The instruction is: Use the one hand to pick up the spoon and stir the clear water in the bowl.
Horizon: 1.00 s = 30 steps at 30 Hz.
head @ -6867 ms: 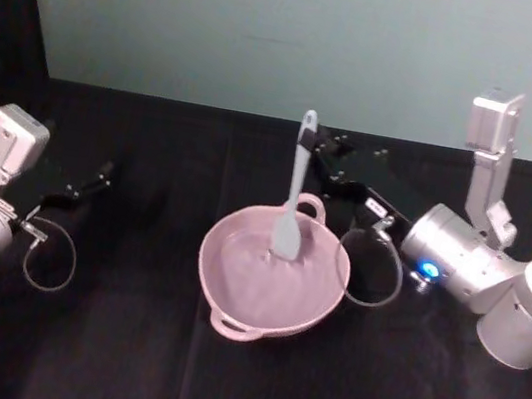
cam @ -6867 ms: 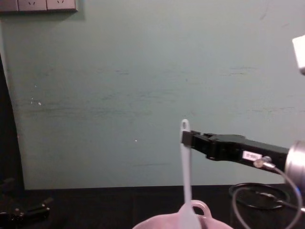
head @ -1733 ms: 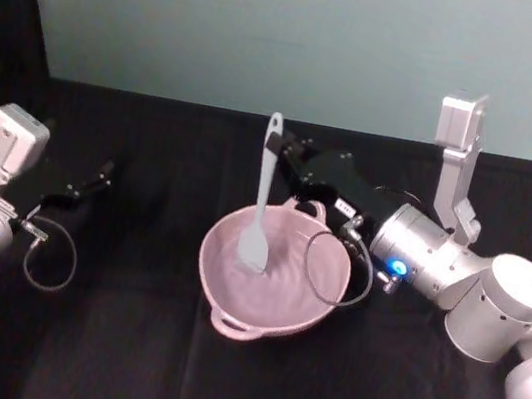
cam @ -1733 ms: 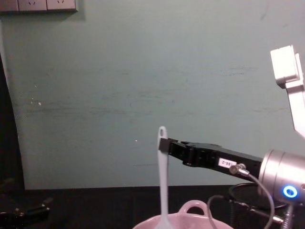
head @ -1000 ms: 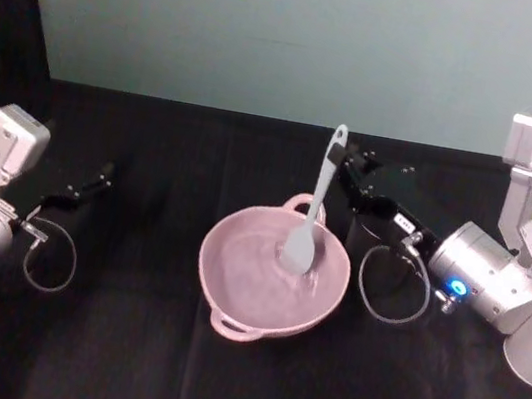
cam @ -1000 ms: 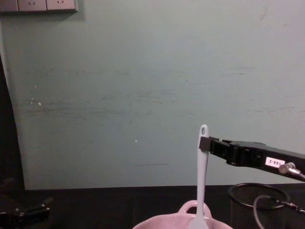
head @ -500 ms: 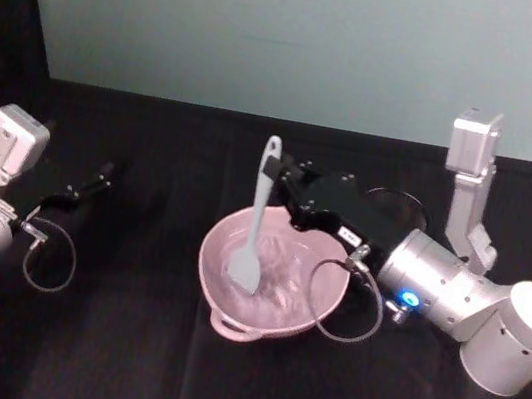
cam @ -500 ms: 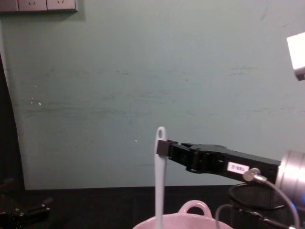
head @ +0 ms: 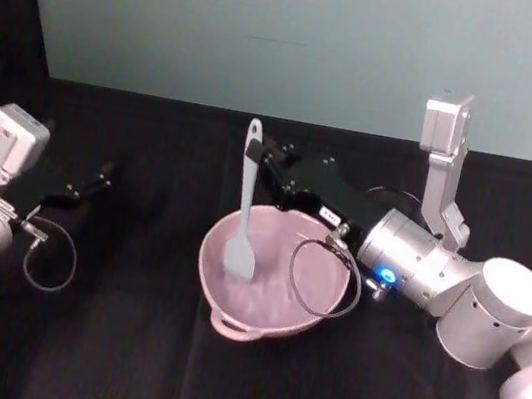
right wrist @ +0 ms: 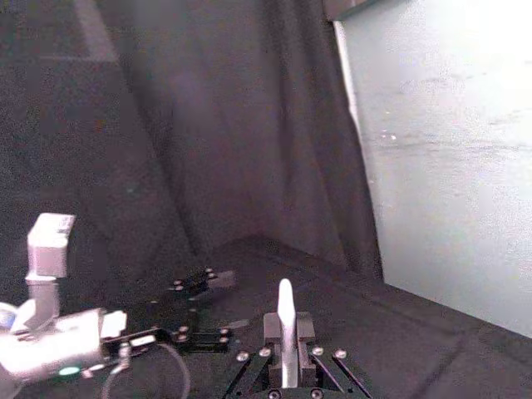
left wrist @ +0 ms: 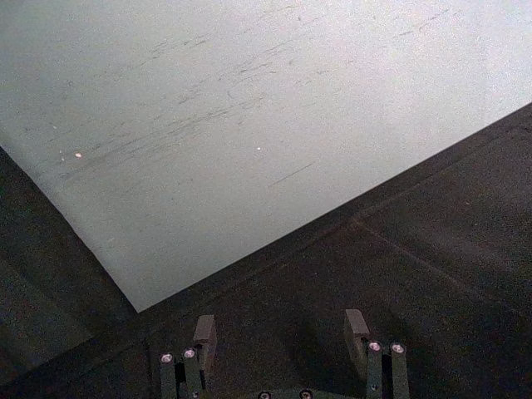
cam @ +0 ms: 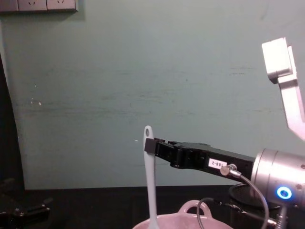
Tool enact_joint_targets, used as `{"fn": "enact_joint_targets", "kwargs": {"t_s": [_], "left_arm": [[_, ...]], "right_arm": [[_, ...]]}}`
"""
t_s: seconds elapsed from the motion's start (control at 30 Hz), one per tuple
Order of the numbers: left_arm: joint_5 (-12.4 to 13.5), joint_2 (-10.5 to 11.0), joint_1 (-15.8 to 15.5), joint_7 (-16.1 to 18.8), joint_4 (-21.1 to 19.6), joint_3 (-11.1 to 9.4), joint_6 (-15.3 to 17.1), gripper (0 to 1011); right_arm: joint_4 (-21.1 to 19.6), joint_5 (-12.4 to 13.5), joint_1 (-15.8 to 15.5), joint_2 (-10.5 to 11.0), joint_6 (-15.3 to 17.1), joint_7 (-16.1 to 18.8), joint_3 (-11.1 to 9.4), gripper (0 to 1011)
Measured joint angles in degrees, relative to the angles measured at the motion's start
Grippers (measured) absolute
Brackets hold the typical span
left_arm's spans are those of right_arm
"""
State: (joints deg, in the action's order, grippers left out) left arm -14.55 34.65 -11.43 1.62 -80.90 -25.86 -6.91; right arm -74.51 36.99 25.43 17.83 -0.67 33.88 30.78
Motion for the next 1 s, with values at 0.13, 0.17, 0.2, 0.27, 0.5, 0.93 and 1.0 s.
{"fn": "enact_joint_targets", "kwargs": {"t_s": [0.13,0.17,0.2,0.27,0.5,0.93,1.0], "left_arm": [[0.0,0.0,0.0,0.0,0.0,0.0,0.0,1011],[0.0,0.0,0.0,0.0,0.0,0.0,0.0,1011],[0.0,0.0,0.0,0.0,0.0,0.0,0.0,1011],[0.0,0.0,0.0,0.0,0.0,0.0,0.0,1011],[0.0,0.0,0.0,0.0,0.0,0.0,0.0,1011],[0.0,0.0,0.0,0.0,0.0,0.0,0.0,1011],[0.0,0.0,0.0,0.0,0.0,0.0,0.0,1011]], "right_arm": [[3.15,-0.2,1.7,-0.87,-0.74,0.22,-0.38,113],[4.28,-0.33,2.23,-1.05,-1.0,0.21,-0.69,113],[4.81,-0.37,2.46,-1.07,-1.08,0.17,-0.91,113],[5.48,-0.49,2.77,-0.79,-1.21,-0.13,-1.62,113],[3.69,-0.46,1.03,1.68,-1.21,-1.82,-4.38,113],[-3.87,-0.15,-3.68,5.1,0.62,-2.66,-5.76,113],[-5.25,-0.21,-4.16,5.28,0.96,-2.42,-5.25,113]]}}
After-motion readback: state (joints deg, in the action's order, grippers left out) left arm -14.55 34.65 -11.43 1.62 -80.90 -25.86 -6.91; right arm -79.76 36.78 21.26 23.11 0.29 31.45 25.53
